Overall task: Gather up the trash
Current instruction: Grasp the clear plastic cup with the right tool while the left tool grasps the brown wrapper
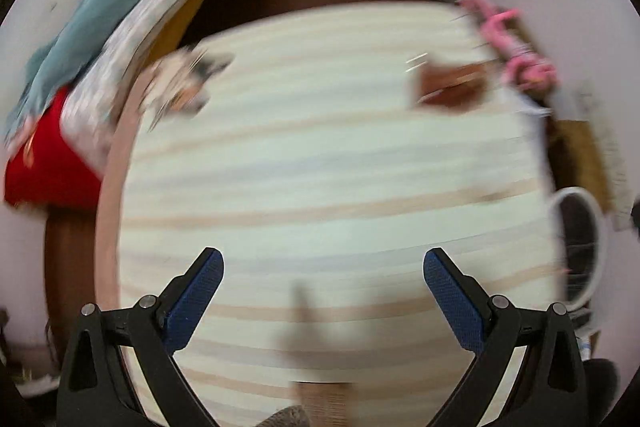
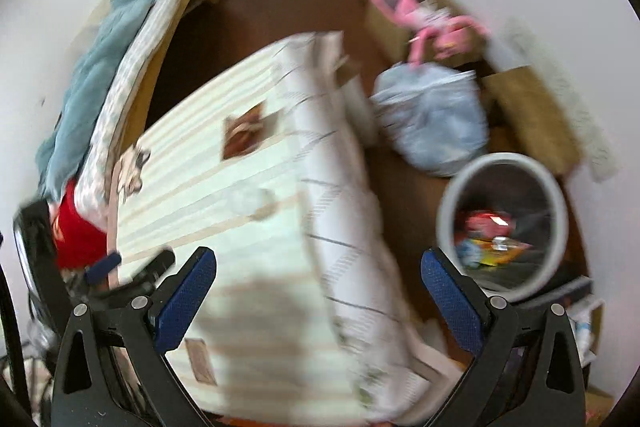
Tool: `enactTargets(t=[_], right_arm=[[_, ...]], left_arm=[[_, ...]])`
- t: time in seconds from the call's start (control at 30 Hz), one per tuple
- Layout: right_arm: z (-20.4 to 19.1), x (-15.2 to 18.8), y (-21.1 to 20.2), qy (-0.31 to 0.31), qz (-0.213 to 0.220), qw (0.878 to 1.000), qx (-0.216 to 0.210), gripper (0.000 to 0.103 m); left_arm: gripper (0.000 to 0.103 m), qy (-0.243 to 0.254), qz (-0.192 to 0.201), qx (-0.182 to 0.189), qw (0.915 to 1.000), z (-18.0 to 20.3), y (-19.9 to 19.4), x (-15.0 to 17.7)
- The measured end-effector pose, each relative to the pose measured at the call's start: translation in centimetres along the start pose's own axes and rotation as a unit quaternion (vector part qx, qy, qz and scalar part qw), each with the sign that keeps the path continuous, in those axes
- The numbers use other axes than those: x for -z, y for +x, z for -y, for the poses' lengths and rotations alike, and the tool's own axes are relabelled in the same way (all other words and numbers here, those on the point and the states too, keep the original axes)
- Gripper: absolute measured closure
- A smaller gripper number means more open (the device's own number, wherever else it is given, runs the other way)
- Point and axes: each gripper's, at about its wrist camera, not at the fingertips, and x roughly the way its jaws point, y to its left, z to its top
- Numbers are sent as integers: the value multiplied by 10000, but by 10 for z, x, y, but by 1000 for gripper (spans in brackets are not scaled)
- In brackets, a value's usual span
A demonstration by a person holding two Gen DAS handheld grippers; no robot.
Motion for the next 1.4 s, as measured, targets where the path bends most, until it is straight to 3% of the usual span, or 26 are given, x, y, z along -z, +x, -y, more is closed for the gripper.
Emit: enactTargets(t=[0.1,0.33,0.43,0.5,0.67,0.77,1.0,1.07,1.17,1.2,1.23,1.4], right_arm=[[-34,-18,50,-187,-227,9995,74,11],[-73,-40,139,-462,-664,9958,422,35],[-82,-37,147,-695,-610,9943,522,55],[-80,-34,146,-715,-653,9943,440,59],[-54,-43,125,-331,-474,9980,265,59],[-24,-59,109,-6,-300,9988,387,59],[24,-91,107,432,-295,9964,673,59],[30,-96,109,494,-313,9959,688,59],[32,-99,110,500,-317,9959,687,59],[31,-99,110,486,-317,9961,667,59],[29,-99,110,470,-315,9962,656,59],[15,-94,101,284,-244,9975,593,59]], left_arm=[[1,-213,-201,-139,9995,-29,20,6],[1,-247,-355,-352,9984,-52,46,3],[1,-225,-351,-317,9986,-49,48,-4],[1,-193,-346,-241,9989,-42,50,-11],[1,-20,-196,338,9992,-4,46,-49],[1,-139,-174,1020,9945,18,46,-83],[2,115,-335,1764,9837,82,68,-144],[10,236,-376,1806,9826,96,75,-149],[38,545,-198,1509,9869,108,75,-150],[57,625,-155,1429,9876,111,73,-150],[84,707,-76,1275,9893,110,70,-147],[90,670,68,1066,9920,89,60,-128]])
